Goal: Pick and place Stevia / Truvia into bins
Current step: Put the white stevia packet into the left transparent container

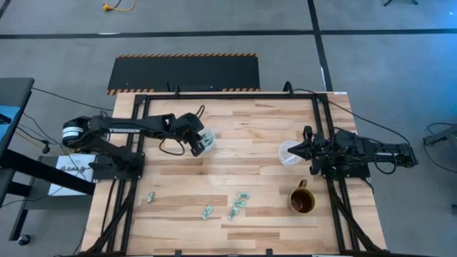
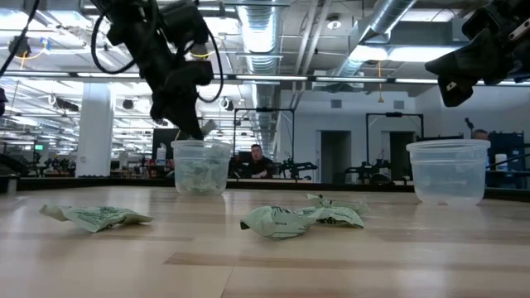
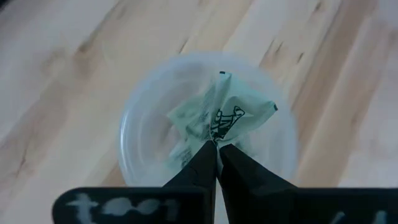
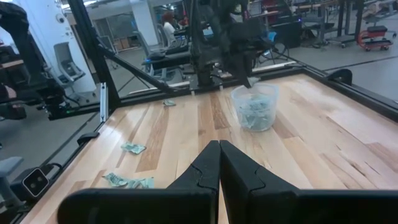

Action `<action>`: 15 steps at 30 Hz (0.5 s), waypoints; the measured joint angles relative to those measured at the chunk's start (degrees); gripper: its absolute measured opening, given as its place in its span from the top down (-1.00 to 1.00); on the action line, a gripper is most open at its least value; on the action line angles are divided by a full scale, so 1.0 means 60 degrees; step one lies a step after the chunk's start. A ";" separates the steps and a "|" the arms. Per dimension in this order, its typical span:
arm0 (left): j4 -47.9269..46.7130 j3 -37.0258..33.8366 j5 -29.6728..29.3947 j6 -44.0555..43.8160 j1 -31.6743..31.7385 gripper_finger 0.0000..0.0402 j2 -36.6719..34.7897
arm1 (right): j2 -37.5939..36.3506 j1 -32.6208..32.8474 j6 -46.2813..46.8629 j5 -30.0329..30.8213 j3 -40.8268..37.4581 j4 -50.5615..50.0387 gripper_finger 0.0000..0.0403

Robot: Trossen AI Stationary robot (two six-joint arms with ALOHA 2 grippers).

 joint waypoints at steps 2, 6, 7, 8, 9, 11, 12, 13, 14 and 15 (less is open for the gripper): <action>-0.0070 0.0000 0.0008 0.0049 0.0067 1.00 0.0206 | 0.0002 -0.0001 0.0000 -0.0003 0.0000 -0.0021 1.00; -0.0075 0.0000 0.0020 0.0245 0.0151 0.99 0.0374 | 0.0000 0.0000 0.0000 0.0000 0.0000 -0.0033 1.00; -0.0101 0.0000 0.0016 0.0285 0.0151 0.97 0.0374 | 0.0003 0.0000 0.0000 -0.0004 0.0000 -0.0033 1.00; -0.0027 0.0000 0.0013 0.0291 0.0144 0.95 0.0367 | 0.0003 -0.0003 0.0000 0.0004 0.0000 -0.0033 1.00; 0.0057 0.0000 0.0016 0.0291 0.0144 0.92 0.0367 | 0.0003 -0.0001 0.0000 0.0001 0.0000 -0.0033 1.00; 0.0152 0.0000 0.0099 0.0290 0.0144 0.85 0.0367 | 0.0000 -0.0002 0.0000 0.0000 0.0000 -0.0036 1.00; 0.0243 0.0000 0.0104 0.0288 0.0144 0.80 0.0367 | 0.0003 0.0000 0.0000 0.0000 0.0000 -0.0048 1.00; 0.0308 0.0000 0.0106 0.0289 0.0144 0.75 0.0367 | 0.0003 -0.0001 0.0000 0.0000 0.0000 -0.0073 1.00; 0.0307 0.0000 0.0104 0.0288 0.0144 0.70 0.0364 | 0.0003 0.0000 0.0000 0.0000 0.0000 -0.0085 1.00; 0.0297 0.0000 0.0098 0.0288 0.0144 0.64 0.0364 | 0.0003 0.0000 0.0000 0.0000 0.0000 -0.0087 1.00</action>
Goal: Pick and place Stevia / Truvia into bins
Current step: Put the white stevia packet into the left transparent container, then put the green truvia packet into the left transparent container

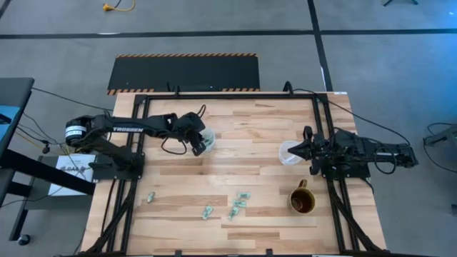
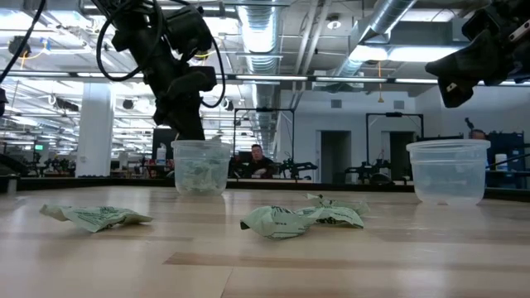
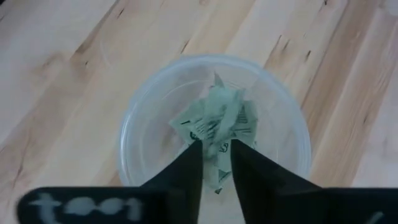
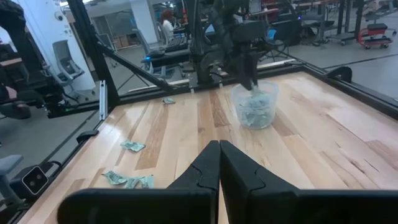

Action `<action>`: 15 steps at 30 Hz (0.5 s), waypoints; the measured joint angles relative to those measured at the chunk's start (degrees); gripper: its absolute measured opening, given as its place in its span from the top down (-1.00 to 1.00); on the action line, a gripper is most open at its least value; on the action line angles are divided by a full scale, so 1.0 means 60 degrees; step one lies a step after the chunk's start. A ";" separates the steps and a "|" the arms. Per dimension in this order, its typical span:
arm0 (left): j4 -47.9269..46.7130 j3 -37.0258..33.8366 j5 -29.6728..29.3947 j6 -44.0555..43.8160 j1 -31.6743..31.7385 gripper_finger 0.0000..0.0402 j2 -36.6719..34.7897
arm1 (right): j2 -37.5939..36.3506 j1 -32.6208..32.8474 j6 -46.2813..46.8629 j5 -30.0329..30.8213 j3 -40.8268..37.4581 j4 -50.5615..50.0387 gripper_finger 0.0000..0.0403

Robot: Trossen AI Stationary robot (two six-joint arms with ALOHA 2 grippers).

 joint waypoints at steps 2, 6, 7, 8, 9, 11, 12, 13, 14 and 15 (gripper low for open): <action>-0.0018 0.0000 -0.0004 0.0000 0.0000 0.54 -0.0002 | -0.0004 0.0000 0.0000 0.0000 0.0000 0.0003 1.00; -0.0531 0.0219 0.0169 0.0077 0.0007 0.39 -0.0011 | 0.0000 0.0000 0.0000 0.0000 0.0000 -0.0022 1.00; -0.0670 0.0333 0.0274 0.0109 0.0007 0.37 -0.0011 | -0.0003 -0.0001 0.0000 0.0000 0.0000 -0.0022 1.00; -0.0870 0.0461 0.0449 0.0101 0.0007 0.35 -0.0011 | -0.0003 0.0000 0.0000 0.0000 0.0000 -0.0022 1.00; -0.1151 0.0626 0.0670 0.0036 0.0007 0.33 -0.0015 | 0.0000 -0.0002 0.0000 0.0000 0.0000 -0.0022 1.00; -0.1854 0.1035 0.1191 -0.0307 -0.0004 0.32 -0.0017 | 0.0000 0.0000 0.0000 0.0000 0.0000 -0.0022 1.00; -0.2134 0.1203 0.1458 -0.0535 -0.0083 0.32 -0.0024 | -0.0001 -0.0001 0.0000 0.0000 0.0000 -0.0022 1.00; -0.2462 0.1354 0.1703 -0.0798 -0.0220 0.32 -0.0029 | 0.0000 0.0000 0.0000 0.0000 0.0000 -0.0022 1.00; -0.2846 0.1460 0.1861 -0.1081 -0.0412 0.32 -0.0029 | -0.0003 0.0000 0.0000 0.0000 0.0000 -0.0022 1.00; -0.3258 0.1528 0.1934 -0.1389 -0.0682 0.33 -0.0029 | 0.0000 -0.0004 0.0000 0.0000 0.0000 -0.0022 1.00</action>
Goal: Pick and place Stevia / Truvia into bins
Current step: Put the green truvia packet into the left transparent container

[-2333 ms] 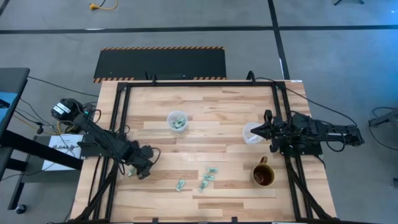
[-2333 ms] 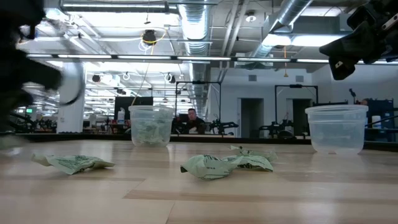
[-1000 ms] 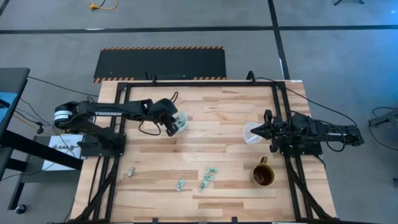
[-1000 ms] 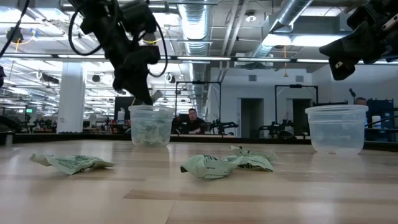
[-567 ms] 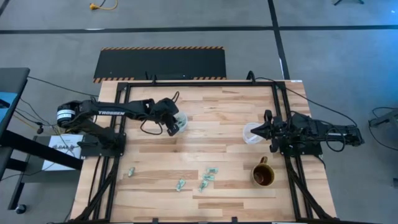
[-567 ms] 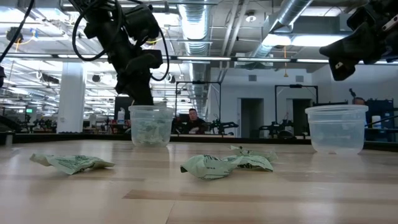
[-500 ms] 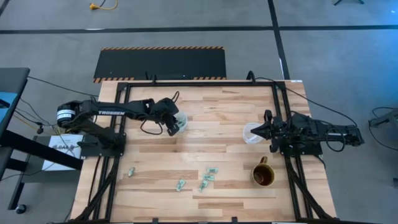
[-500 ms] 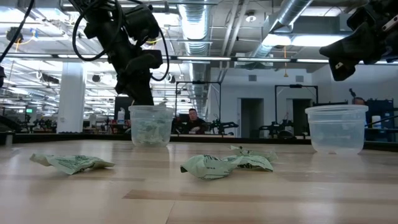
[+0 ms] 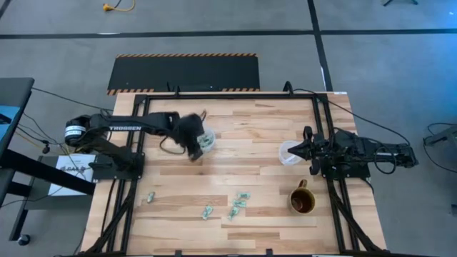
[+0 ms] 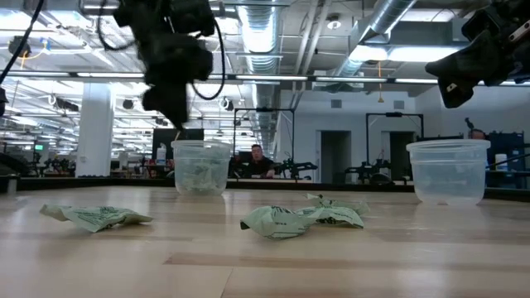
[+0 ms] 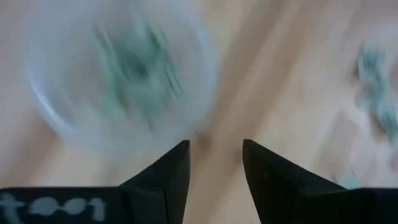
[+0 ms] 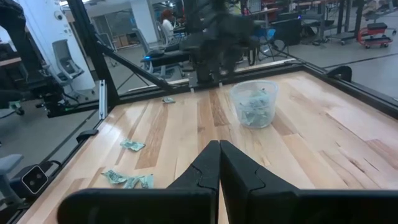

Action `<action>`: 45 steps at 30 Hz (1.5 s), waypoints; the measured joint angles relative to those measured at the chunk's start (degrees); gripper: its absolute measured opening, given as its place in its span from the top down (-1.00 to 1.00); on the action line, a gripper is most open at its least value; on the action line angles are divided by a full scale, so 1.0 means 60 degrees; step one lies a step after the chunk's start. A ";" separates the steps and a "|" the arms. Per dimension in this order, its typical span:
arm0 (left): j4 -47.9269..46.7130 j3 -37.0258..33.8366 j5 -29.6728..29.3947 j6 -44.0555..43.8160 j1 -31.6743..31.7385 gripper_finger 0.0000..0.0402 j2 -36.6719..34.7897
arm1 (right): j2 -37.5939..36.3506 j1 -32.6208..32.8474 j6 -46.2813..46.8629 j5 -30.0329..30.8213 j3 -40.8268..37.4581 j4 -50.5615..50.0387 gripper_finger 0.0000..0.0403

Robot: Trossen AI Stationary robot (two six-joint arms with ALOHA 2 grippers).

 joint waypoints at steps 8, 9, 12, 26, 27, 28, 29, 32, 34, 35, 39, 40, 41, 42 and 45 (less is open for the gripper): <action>-0.3948 0.0038 -0.0455 -0.3849 -0.3159 0.36 -0.0011 | 0.0000 0.0000 0.0000 0.0000 0.0000 0.0000 1.00; -0.4111 0.0035 -0.0544 -0.4378 -0.3612 0.36 -0.0047 | -0.0001 0.0004 -0.0002 0.0000 0.0000 0.0000 1.00; -0.4131 0.0035 -0.0826 -0.5784 -0.4940 0.37 -0.0125 | -0.0003 0.0004 0.0000 0.0000 0.0000 0.0000 1.00; -0.6039 0.0035 -0.1193 -1.1078 -0.8107 0.37 -0.0233 | -0.0004 0.0004 0.0000 0.0000 0.0000 -0.0010 1.00; -0.5930 0.0035 -0.1227 -1.1208 -0.8194 0.37 -0.0240 | 0.0000 0.0004 0.0000 0.0000 0.0000 -0.0015 1.00; -0.5831 0.0035 -0.1227 -1.1340 -0.8287 0.37 -0.0234 | -0.0003 0.0004 0.0000 0.0000 0.0000 -0.0014 1.00; -0.5746 0.0035 -0.1226 -1.1492 -0.8401 0.37 -0.0233 | 0.0000 0.0004 0.0000 0.0000 0.0000 -0.0012 1.00; -0.5636 0.0034 -0.1232 -1.2036 -0.8712 0.37 -0.0233 | -0.0002 0.0002 0.0000 0.0000 0.0000 -0.0022 1.00; -0.5501 -0.0004 -0.1262 -1.2462 -0.8909 0.37 -0.0233 | -0.0001 0.0003 0.0000 0.0000 0.0000 -0.0023 1.00; -0.5411 -0.0064 -0.1262 -1.2681 -0.8996 0.37 -0.0233 | -0.0001 0.0001 0.0000 0.0000 0.0000 -0.0025 1.00; -0.4828 -0.0445 -0.1262 -1.3390 -0.9308 0.37 -0.0228 | 0.0000 0.0004 0.0000 0.0000 0.0000 -0.0029 1.00; -0.4615 -0.0571 -0.1262 -1.3509 -0.9355 0.37 -0.0229 | -0.0004 0.0003 0.0000 0.0000 0.0000 -0.0029 1.00; -0.4369 -0.0718 -0.1259 -1.3605 -0.9380 0.37 -0.0229 | -0.0004 0.0004 0.0000 0.0000 0.0000 -0.0029 1.00; -0.4129 -0.0882 -0.1261 -1.3702 -0.9418 0.37 -0.0229 | -0.0002 0.0000 0.0000 0.0000 0.0000 -0.0029 1.00; -0.3393 -0.1397 -0.1264 -1.4039 -0.9582 0.37 -0.0226 | -0.0002 0.0004 0.0000 0.0000 0.0000 -0.0033 1.00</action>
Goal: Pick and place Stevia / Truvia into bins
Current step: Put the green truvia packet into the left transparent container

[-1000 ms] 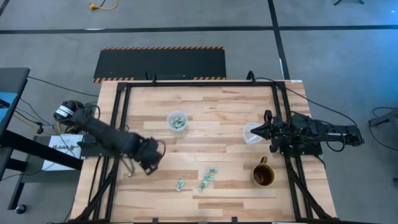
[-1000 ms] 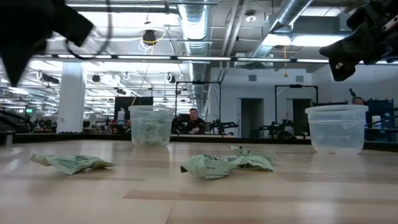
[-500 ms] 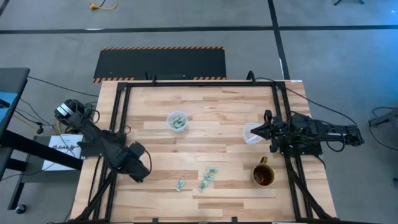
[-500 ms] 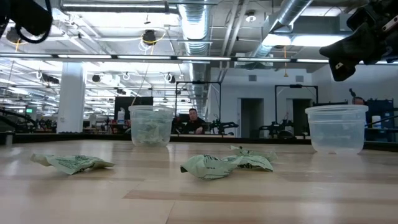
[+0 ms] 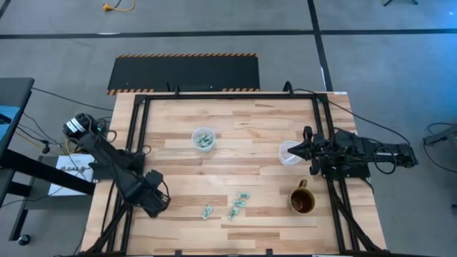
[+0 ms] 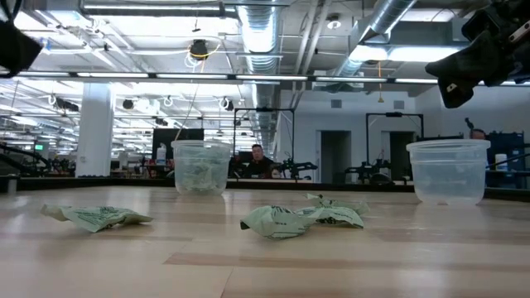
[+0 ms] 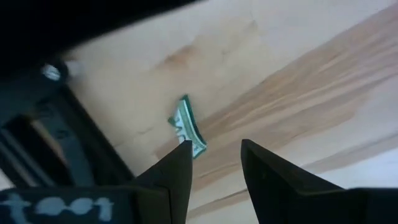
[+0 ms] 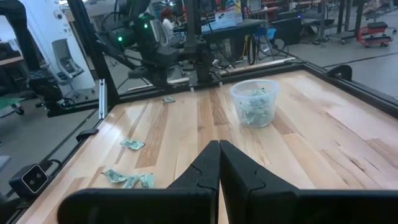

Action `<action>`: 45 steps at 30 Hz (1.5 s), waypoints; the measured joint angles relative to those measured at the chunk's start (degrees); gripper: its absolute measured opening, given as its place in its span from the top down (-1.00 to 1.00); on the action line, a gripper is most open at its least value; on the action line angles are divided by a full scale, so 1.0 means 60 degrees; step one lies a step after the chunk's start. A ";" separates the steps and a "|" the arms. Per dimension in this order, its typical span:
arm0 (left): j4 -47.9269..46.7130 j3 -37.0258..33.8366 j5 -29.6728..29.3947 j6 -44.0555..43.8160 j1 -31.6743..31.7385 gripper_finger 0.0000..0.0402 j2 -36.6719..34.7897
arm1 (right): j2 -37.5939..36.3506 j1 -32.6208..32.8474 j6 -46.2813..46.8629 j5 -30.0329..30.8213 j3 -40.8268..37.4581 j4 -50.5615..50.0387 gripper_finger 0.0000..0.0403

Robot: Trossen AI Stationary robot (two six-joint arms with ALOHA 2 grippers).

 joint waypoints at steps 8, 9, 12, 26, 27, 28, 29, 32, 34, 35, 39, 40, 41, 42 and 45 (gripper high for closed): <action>0.2130 -0.1222 0.0035 -0.0814 -0.0394 0.37 0.0000 | 0.0002 -0.0001 0.0000 0.0000 -0.0001 -0.0030 1.00; 0.2293 -0.1332 0.0071 -0.0918 -0.0428 0.37 0.0000 | 0.0001 0.0000 0.0000 0.0000 0.0000 -0.0029 1.00; 0.2312 -0.1606 0.0312 -0.1354 -0.0514 0.37 0.0000 | 0.0001 0.0000 0.0000 0.0000 0.0000 -0.0029 1.00; 0.1646 -0.1192 0.0138 -0.1572 -0.0555 0.37 0.0004 | -0.0002 -0.0004 0.0000 0.0000 -0.0004 -0.0029 1.00; 0.1479 -0.1192 0.0134 -0.1635 -0.0555 0.37 0.0004 | -0.0001 -0.0002 0.0000 0.0000 -0.0003 -0.0029 1.00; 0.1326 -0.1200 0.0145 -0.1699 -0.0555 0.37 0.0015 | -0.0001 -0.0002 0.0000 0.0000 -0.0003 -0.0029 1.00; 0.1190 -0.1206 0.0198 -0.1722 -0.0555 0.37 0.0031 | 0.0002 0.0000 0.0000 0.0000 -0.0003 -0.0029 1.00; 0.0649 -0.1217 0.0506 -0.1729 -0.0555 0.37 0.0102 | 0.0002 0.0000 0.0000 0.0000 -0.0004 -0.0029 1.00; 0.0562 -0.1221 0.0455 -0.1729 -0.0555 0.37 0.0098 | 0.0001 -0.0003 0.0000 0.0000 -0.0003 -0.0029 1.00; 0.0602 -0.1221 0.0350 -0.1729 -0.0555 0.37 0.0098 | 0.0002 0.0000 0.0000 0.0000 -0.0004 -0.0029 1.00; 0.0548 -0.1221 0.0263 -0.1628 -0.0551 0.37 0.0216 | -0.0001 0.0000 0.0000 0.0000 -0.0002 -0.0029 1.00; 0.0507 -0.1221 0.0285 -0.1625 -0.0553 0.37 0.0310 | -0.0002 -0.0004 0.0000 0.0000 0.0000 -0.0029 1.00; 0.0481 -0.1221 0.0315 -0.1610 -0.0574 0.37 0.0395 | -0.0002 0.0000 0.0000 0.0000 -0.0004 -0.0029 1.00; 0.0473 -0.1221 0.0382 -0.1571 -0.0595 0.37 0.0495 | -0.0002 -0.0002 0.0000 0.0000 -0.0002 -0.0029 1.00; 0.0458 -0.1221 0.0578 -0.1406 -0.0603 0.37 0.0822 | 0.0000 -0.0002 0.0000 0.0000 -0.0004 -0.0029 1.00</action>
